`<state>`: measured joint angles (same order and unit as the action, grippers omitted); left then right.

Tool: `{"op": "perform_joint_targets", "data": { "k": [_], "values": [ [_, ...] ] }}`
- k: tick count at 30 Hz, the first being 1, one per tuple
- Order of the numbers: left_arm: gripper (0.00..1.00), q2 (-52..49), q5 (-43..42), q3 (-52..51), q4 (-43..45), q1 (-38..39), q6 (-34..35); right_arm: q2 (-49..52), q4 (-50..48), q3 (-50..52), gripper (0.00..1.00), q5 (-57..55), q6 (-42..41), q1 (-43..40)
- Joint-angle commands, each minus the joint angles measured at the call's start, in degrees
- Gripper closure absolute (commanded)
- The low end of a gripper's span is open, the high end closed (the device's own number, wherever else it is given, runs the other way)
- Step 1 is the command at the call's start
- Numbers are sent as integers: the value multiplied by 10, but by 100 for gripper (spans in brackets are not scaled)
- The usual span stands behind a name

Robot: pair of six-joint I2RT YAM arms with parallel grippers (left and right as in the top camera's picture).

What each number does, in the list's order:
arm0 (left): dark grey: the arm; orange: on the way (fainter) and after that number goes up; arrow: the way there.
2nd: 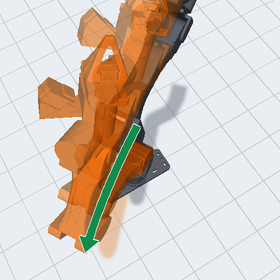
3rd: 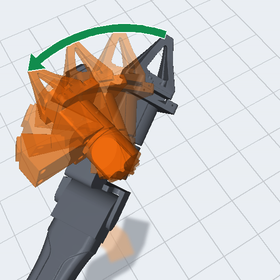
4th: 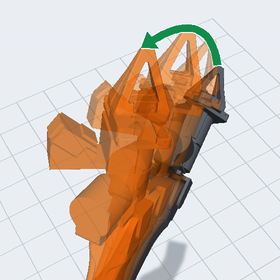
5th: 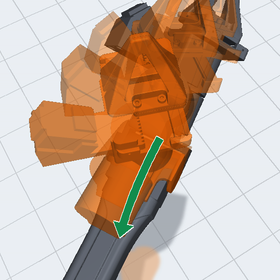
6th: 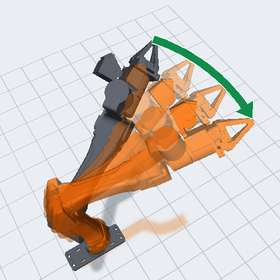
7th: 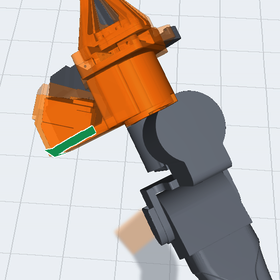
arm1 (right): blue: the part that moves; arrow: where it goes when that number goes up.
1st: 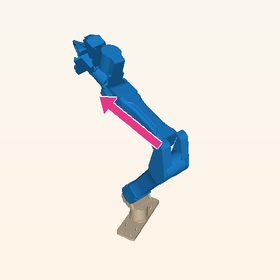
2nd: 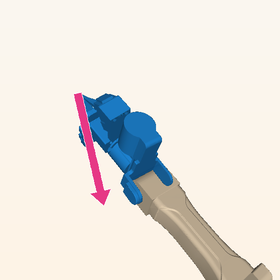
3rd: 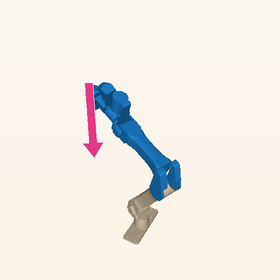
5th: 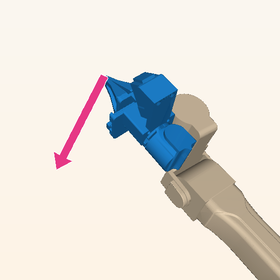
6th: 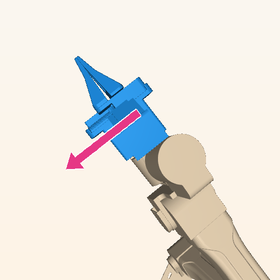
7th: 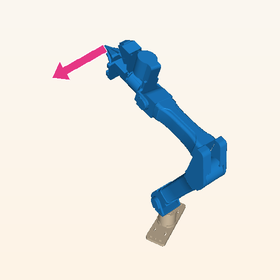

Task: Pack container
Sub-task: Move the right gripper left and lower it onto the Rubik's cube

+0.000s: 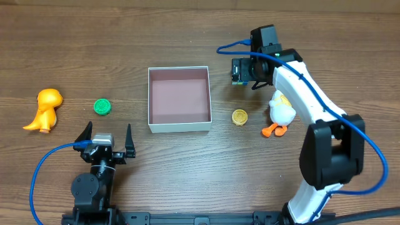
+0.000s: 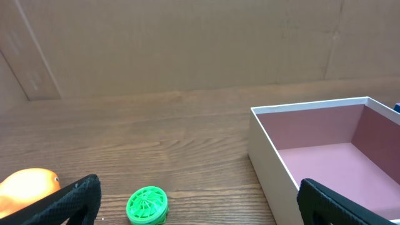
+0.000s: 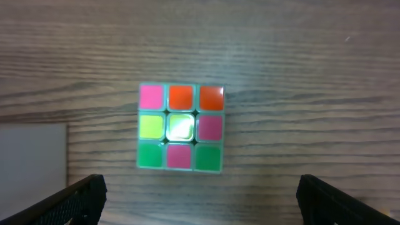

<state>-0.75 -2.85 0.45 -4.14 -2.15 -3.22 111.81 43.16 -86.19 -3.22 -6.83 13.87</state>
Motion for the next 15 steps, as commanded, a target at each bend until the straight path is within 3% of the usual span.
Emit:
{"op": "perform_joint_targets", "data": {
  "k": [1, 6, 15],
  "values": [
    [0, 1, -10, -2, 0, -5, -9, 3, -18, -11, 0, -6, -30, 0],
    [0, 1, -10, -2, 0, -5, -9, 5, -42, -11, 0, -6, -81, 0],
    [0, 1, -10, -2, 0, -5, -9, 43, -48, -11, 0, -6, -83, 0]
  ]
}}
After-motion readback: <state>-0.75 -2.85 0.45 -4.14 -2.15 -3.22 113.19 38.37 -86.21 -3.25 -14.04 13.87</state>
